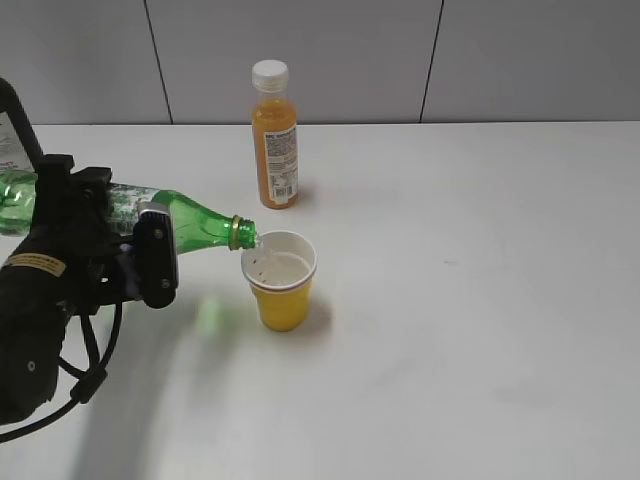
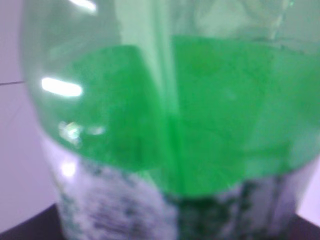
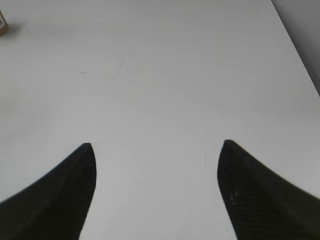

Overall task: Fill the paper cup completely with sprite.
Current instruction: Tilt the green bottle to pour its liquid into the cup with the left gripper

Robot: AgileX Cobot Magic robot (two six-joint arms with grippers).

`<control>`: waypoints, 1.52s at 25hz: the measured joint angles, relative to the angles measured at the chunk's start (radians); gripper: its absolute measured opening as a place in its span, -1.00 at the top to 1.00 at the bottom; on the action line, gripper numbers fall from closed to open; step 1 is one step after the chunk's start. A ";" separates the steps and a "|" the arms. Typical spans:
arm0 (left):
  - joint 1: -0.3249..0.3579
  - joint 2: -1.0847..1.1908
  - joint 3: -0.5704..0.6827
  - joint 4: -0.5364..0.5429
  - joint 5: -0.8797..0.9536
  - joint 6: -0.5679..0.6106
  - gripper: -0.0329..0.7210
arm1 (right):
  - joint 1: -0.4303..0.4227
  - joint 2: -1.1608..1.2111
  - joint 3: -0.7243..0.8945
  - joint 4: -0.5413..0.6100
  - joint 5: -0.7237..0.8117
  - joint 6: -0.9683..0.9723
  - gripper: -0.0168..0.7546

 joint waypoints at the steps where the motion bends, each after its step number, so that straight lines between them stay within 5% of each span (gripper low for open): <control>1: 0.000 0.000 0.000 0.000 -0.001 0.000 -0.29 | 0.000 0.000 0.000 0.000 0.000 0.000 -0.56; 20: 0.000 0.000 0.000 0.002 -0.006 -0.003 -0.29 | 0.000 0.000 0.000 0.000 0.000 0.000 -0.56; 38: 0.000 -0.001 0.000 0.091 -0.006 -0.675 -0.29 | 0.000 0.000 0.000 0.000 0.000 0.000 -0.56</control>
